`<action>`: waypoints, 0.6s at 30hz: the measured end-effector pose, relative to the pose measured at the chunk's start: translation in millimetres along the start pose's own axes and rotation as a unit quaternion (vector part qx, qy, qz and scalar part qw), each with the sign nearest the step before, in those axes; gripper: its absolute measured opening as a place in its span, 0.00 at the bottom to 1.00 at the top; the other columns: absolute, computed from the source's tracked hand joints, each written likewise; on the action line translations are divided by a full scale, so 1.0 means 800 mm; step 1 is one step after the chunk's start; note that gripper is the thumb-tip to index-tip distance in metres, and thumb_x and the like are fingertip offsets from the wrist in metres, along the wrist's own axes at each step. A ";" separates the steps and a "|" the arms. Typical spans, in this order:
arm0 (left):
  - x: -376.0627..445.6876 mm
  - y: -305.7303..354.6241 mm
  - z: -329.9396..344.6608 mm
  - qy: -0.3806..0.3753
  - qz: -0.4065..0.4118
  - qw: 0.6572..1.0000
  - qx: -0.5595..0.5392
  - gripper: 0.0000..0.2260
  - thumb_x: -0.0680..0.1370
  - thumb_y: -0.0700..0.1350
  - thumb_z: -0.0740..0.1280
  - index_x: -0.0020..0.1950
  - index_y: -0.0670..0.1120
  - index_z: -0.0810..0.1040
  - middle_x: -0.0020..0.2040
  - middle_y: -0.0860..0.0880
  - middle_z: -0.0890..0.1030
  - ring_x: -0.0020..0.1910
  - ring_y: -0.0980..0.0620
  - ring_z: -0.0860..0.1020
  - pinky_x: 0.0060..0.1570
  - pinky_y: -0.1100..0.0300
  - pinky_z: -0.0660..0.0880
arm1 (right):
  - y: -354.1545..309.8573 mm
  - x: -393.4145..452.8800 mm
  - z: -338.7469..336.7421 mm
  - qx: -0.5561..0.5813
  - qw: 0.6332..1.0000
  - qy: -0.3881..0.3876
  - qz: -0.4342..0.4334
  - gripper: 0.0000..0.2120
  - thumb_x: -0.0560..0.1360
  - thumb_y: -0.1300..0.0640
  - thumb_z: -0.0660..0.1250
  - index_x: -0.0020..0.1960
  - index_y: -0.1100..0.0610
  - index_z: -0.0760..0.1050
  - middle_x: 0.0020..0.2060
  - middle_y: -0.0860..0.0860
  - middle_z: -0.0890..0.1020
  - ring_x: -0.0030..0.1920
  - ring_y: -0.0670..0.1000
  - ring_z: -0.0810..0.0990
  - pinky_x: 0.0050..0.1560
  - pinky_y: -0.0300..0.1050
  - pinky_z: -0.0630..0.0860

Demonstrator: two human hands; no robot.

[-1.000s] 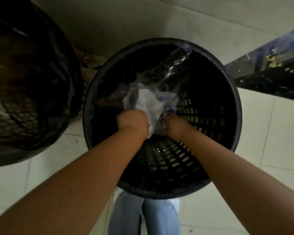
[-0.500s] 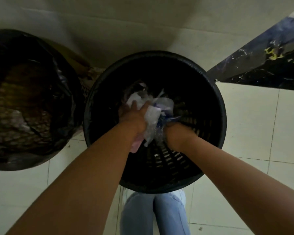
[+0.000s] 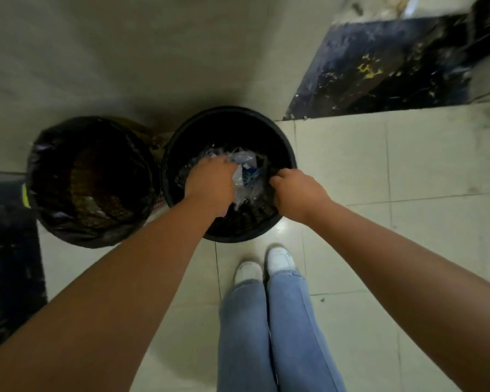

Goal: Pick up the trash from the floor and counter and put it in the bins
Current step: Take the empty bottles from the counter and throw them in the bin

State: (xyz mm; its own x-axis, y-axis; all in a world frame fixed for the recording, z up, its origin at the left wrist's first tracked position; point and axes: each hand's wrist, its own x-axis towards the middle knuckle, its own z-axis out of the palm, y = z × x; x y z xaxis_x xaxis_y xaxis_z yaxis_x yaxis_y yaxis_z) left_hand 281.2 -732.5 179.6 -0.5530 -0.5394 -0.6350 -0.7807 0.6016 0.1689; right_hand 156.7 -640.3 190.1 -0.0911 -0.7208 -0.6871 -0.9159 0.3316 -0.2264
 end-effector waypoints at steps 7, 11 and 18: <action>-0.096 0.176 -0.178 0.143 0.173 0.969 0.104 0.20 0.81 0.46 0.55 0.74 0.47 0.64 0.77 0.44 0.61 0.76 0.40 0.57 0.75 0.48 0.57 | 0.075 -0.215 -0.155 0.060 0.962 0.225 0.144 0.24 0.79 0.54 0.55 0.73 0.59 0.58 0.73 0.58 0.63 0.73 0.58 0.60 0.72 0.51 0.61; -0.163 0.327 -0.268 0.164 0.258 0.936 0.172 0.23 0.82 0.51 0.53 0.77 0.49 0.54 0.79 0.46 0.54 0.78 0.42 0.49 0.76 0.49 0.50 | 0.139 -0.368 -0.201 0.128 0.902 0.311 0.271 0.25 0.79 0.54 0.56 0.74 0.60 0.56 0.75 0.58 0.58 0.75 0.57 0.56 0.74 0.52 0.56; -0.376 0.625 -0.324 0.207 0.476 0.825 0.223 0.24 0.82 0.51 0.55 0.76 0.46 0.57 0.78 0.44 0.55 0.78 0.43 0.51 0.76 0.49 0.51 | 0.221 -0.722 -0.185 0.214 0.713 0.461 0.483 0.27 0.76 0.52 0.57 0.72 0.62 0.61 0.74 0.61 0.61 0.75 0.59 0.58 0.75 0.54 0.56</action>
State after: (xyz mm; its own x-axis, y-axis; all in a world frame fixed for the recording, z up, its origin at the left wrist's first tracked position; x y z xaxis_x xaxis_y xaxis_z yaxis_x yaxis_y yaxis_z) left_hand -18.0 -421.9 650.4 -0.9781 0.2027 -0.0475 0.1979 0.9761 0.0898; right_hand -10.7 -255.4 649.0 -0.9976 -0.0584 0.0361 -0.0662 0.9574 -0.2810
